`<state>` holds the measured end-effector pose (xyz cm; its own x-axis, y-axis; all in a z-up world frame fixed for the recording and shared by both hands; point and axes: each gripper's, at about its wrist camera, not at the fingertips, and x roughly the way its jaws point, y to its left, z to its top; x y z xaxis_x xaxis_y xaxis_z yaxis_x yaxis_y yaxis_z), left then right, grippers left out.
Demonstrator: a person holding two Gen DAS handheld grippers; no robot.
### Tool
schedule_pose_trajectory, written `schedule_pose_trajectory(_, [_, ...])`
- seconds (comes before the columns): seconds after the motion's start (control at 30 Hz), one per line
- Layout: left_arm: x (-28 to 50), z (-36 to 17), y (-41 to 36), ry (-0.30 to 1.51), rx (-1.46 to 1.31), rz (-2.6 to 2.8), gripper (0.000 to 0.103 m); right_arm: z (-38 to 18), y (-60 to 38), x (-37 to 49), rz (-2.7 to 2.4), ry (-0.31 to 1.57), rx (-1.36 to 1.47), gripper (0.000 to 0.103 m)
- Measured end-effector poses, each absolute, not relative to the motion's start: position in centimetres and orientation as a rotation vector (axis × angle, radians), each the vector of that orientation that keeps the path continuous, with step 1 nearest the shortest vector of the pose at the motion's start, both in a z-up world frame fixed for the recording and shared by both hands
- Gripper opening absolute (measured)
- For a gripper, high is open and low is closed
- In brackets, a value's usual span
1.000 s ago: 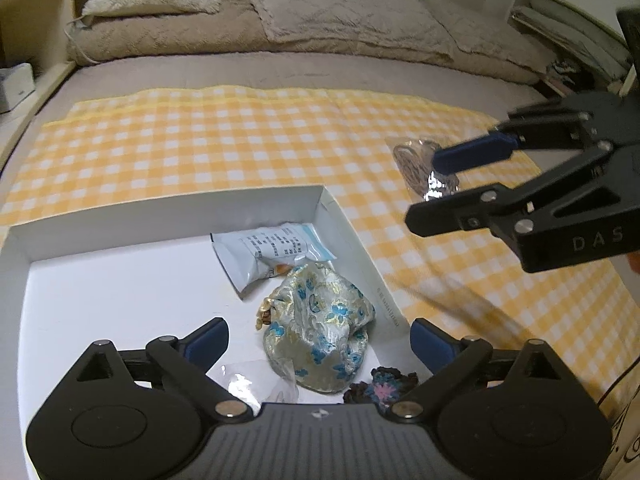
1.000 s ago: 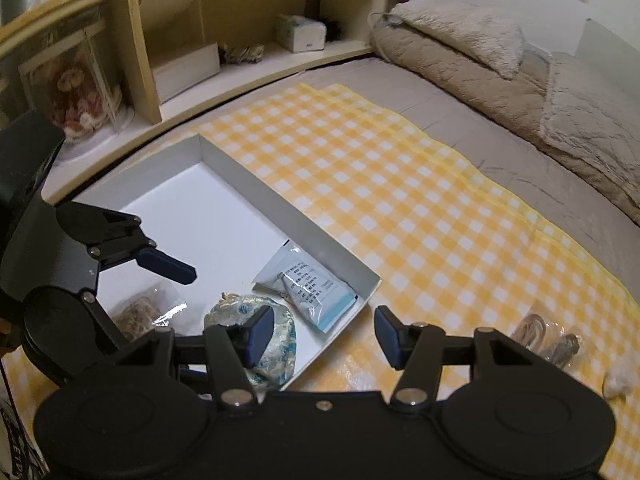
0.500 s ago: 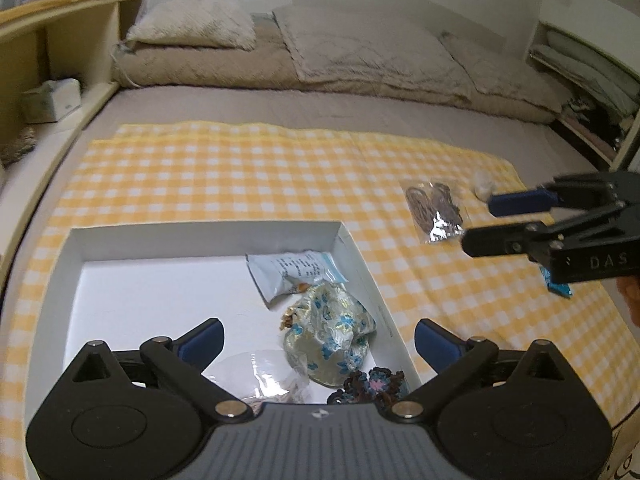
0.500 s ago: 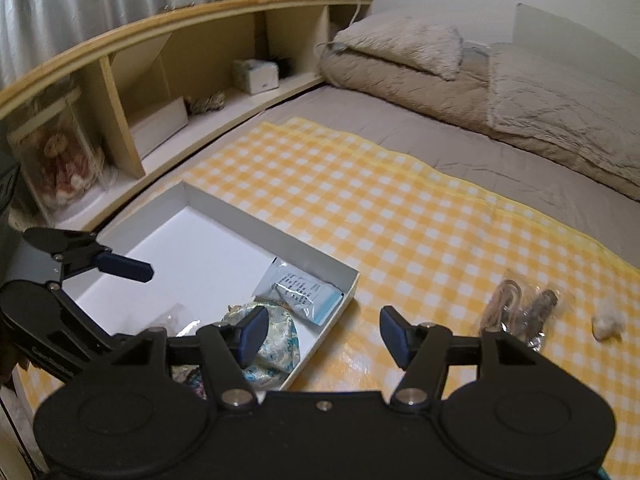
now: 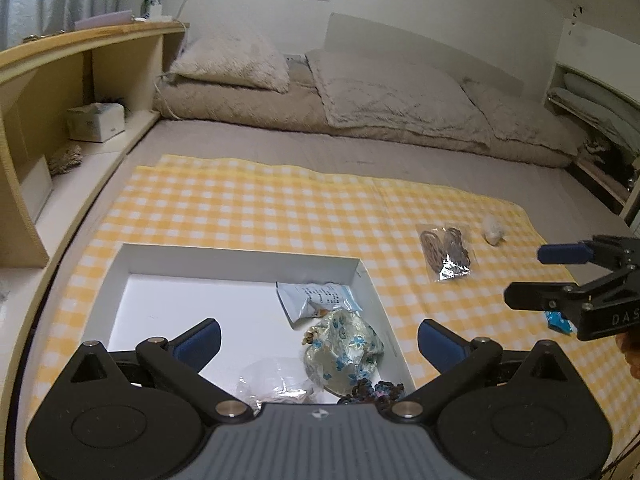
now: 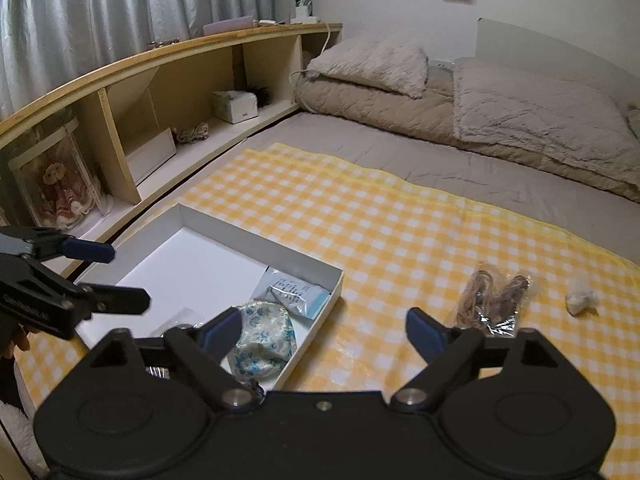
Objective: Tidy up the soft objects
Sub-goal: 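Move both tools over the two clear cord bags on the cloth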
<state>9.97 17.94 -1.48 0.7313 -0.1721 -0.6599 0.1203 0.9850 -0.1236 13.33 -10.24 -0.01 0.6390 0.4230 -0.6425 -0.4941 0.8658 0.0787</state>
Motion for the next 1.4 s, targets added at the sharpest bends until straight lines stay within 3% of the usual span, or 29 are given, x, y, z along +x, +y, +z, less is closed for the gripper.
schedule_pose_trajectory(0.1, [9.5, -1.3, 18.0, 0.723, -0.079, -0.141, 0.103, -0.1, -10.9, 12.8, 0.500, 0.692, -0.093, 0.103])
schedule_pose_trajectory(0.83, [11.9, 0.8, 13.8, 0.632, -0.068, -0.088, 0.103, 1.3, -16.5, 12.2, 0.329, 0.607, 0.006, 0.103])
schedule_pose_trajectory(1.4, [17.2, -0.8, 5.0, 0.657, -0.003, -0.163, 0.103, 0.3, -26.6, 13.3, 0.077, 0.625, 0.071, 0.103])
